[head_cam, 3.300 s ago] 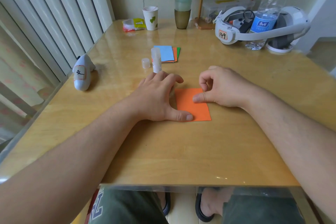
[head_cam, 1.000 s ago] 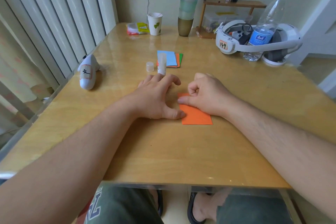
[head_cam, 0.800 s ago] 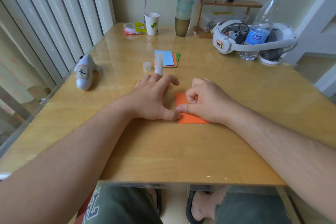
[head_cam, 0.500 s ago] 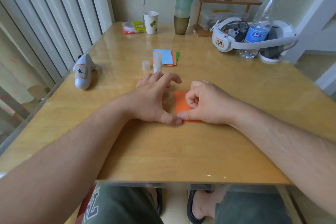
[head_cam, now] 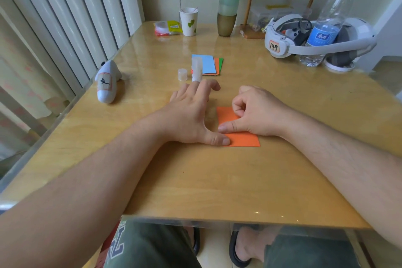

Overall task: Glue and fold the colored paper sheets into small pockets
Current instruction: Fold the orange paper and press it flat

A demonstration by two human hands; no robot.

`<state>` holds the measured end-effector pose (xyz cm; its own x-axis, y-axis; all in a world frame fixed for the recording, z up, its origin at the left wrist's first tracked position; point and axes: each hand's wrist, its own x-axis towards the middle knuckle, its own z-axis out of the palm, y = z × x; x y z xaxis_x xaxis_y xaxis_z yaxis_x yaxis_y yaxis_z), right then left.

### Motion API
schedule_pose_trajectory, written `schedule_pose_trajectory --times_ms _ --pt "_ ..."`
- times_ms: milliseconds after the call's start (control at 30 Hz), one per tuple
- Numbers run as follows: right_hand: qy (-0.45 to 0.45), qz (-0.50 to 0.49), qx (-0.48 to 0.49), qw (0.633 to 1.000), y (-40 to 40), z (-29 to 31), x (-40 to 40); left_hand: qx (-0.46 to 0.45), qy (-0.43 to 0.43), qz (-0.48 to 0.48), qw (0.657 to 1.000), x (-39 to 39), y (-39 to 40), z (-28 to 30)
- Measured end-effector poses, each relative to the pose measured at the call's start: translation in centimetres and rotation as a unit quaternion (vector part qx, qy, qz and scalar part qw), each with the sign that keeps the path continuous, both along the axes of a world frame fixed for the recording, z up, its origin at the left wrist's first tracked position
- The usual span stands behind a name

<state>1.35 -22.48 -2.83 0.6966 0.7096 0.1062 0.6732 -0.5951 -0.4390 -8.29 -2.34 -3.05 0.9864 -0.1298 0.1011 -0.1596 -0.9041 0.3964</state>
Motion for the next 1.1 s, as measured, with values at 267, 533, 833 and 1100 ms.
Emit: schedule_pose_trajectory --times_ms 267,533,833,1100 --pt "-0.001 -0.035 -0.017 0.999 1.9 0.7 1.8 0.003 -0.002 -0.005 1.000 0.1 0.0 -0.1" --pt "-0.005 -0.101 0.052 0.994 2.2 0.3 2.8 -0.008 -0.001 -0.021 1.000 -0.1 0.2 0.0" --pt "-0.012 -0.105 0.089 0.990 -1.3 -1.0 2.2 0.006 -0.035 -0.106 0.994 -0.8 -0.5 0.9" --pt "-0.020 -0.120 0.136 0.983 -1.2 -1.3 1.8 0.088 -0.159 -0.163 0.970 -1.3 -1.1 1.4"
